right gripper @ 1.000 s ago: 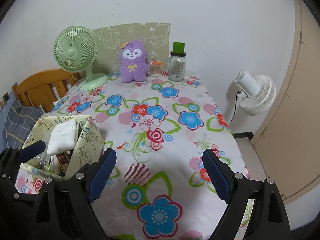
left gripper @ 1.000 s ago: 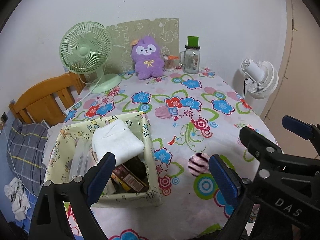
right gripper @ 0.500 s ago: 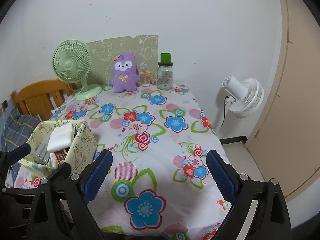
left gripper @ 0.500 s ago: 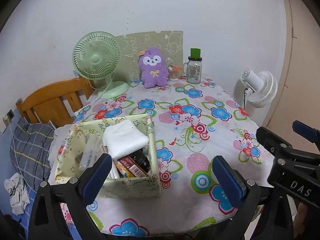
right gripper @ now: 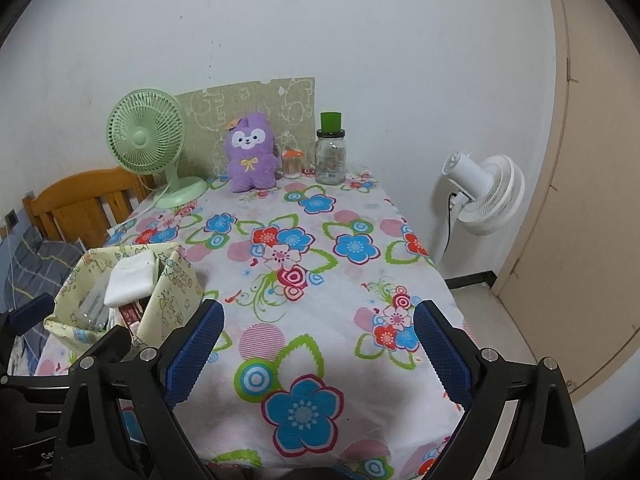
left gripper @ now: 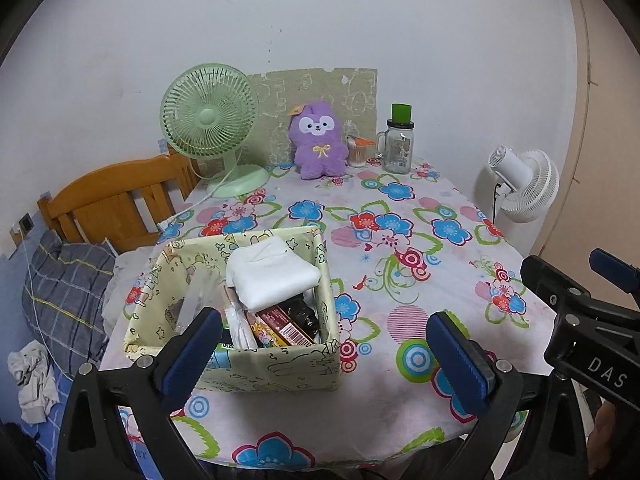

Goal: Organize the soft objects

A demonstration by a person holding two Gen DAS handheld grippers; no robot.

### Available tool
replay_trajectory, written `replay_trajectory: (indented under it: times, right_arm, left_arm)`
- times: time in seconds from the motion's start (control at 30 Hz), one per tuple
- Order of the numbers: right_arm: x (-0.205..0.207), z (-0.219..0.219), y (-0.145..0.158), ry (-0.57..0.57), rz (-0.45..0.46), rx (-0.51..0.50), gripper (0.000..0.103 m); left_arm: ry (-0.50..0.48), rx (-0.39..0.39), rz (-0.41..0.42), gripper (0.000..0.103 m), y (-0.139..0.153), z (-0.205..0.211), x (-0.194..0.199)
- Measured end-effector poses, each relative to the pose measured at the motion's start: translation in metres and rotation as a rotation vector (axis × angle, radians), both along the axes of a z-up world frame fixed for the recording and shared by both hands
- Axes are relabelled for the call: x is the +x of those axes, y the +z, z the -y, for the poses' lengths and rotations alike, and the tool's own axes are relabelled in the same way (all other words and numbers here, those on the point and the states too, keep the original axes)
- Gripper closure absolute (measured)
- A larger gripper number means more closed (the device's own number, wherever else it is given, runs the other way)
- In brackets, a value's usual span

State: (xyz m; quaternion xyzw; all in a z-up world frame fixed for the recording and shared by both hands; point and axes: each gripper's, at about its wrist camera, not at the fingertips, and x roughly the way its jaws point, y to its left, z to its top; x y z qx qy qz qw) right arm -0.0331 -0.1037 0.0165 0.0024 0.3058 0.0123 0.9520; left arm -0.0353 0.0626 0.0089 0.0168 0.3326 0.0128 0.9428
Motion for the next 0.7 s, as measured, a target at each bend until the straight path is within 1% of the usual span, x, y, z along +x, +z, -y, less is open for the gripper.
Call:
replay_trajectory:
  times: [0.17,0.4,0.57,0.7]
  right_arm:
    - [0.004,-0.006,-0.001,-0.009,0.007,-0.001,0.006]
    - [0.008,-0.014,0.0,-0.001,0.035,-0.002,0.006]
    - [0.009,-0.016,-0.001,0.006,0.038,-0.003,0.006]
    - [0.01,-0.015,0.0,0.002,0.041,0.005,0.006]
  left_arm:
    - [-0.008,-0.019,-0.019,0.0,-0.003,-0.006,0.007]
    - [0.005,-0.014,0.005,0.0,-0.003,-0.014,0.011]
    - [0.018,-0.021,0.015,0.0,-0.004,-0.018,0.011]
    - [0.037,-0.013,0.041,0.0,-0.003,-0.02,0.008]
